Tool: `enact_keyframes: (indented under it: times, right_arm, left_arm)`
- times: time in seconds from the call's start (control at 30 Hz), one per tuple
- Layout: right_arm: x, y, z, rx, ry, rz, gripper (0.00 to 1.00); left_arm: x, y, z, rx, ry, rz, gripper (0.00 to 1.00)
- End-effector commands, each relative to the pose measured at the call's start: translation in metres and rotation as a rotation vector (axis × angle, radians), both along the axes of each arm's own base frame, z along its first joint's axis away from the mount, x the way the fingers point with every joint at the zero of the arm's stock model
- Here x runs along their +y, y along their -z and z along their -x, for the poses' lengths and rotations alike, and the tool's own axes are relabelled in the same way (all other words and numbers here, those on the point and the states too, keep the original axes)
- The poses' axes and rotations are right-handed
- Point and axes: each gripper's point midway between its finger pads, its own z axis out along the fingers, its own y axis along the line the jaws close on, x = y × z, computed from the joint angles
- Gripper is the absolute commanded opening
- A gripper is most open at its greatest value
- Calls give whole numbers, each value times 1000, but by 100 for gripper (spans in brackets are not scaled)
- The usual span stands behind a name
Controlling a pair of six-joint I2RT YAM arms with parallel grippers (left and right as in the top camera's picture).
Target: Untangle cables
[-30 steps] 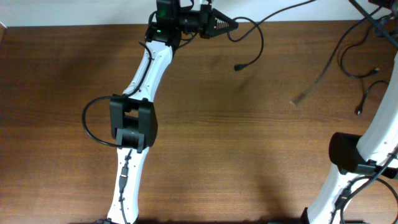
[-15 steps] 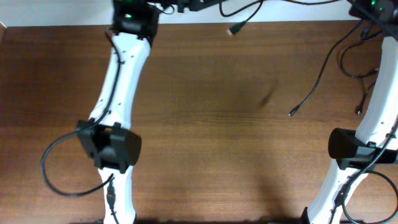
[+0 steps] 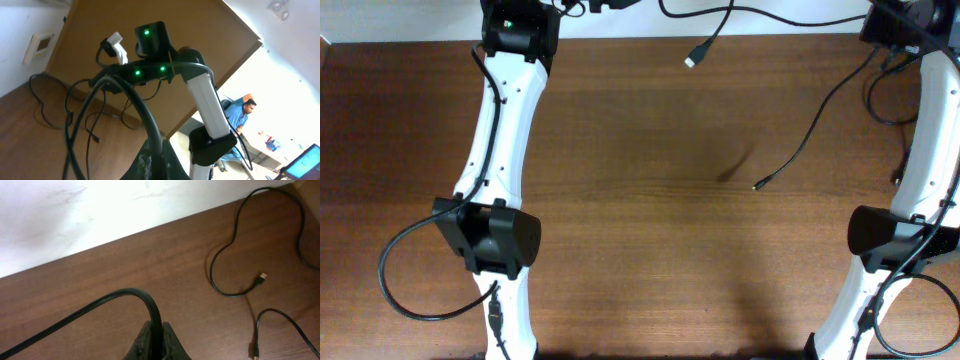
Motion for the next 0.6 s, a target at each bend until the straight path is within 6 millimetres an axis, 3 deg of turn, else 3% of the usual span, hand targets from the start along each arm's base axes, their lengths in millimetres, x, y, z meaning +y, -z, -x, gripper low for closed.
enact_keyframes:
  times: [0.0, 0.13, 0.23, 0.37, 0.5, 0.57]
  right_arm:
    - [-3, 2, -1, 0, 15, -8, 4]
    - [-4, 1, -2, -4, 17, -5, 4]
    - [-10, -10, -12, -58, -6, 45, 4]
    - [-39, -33, -34, -193, 37, 106, 4]
    - [-58, -30, -39, -210, 66, 111, 4]
    - [-60, -25, -38, -194, 70, 109, 4]
  left_arm:
    - [1, 2, -7, -28, -32, 9, 0]
    - [-9, 4, -6, -55, -32, 13, 0]
    - [-25, 22, -12, -19, -54, -11, 0]
    - [-30, 36, -15, 12, -74, -36, 0]
    - [-38, 39, -18, -9, -101, -41, 0]
    - [-51, 56, -28, -4, -186, -86, 0]
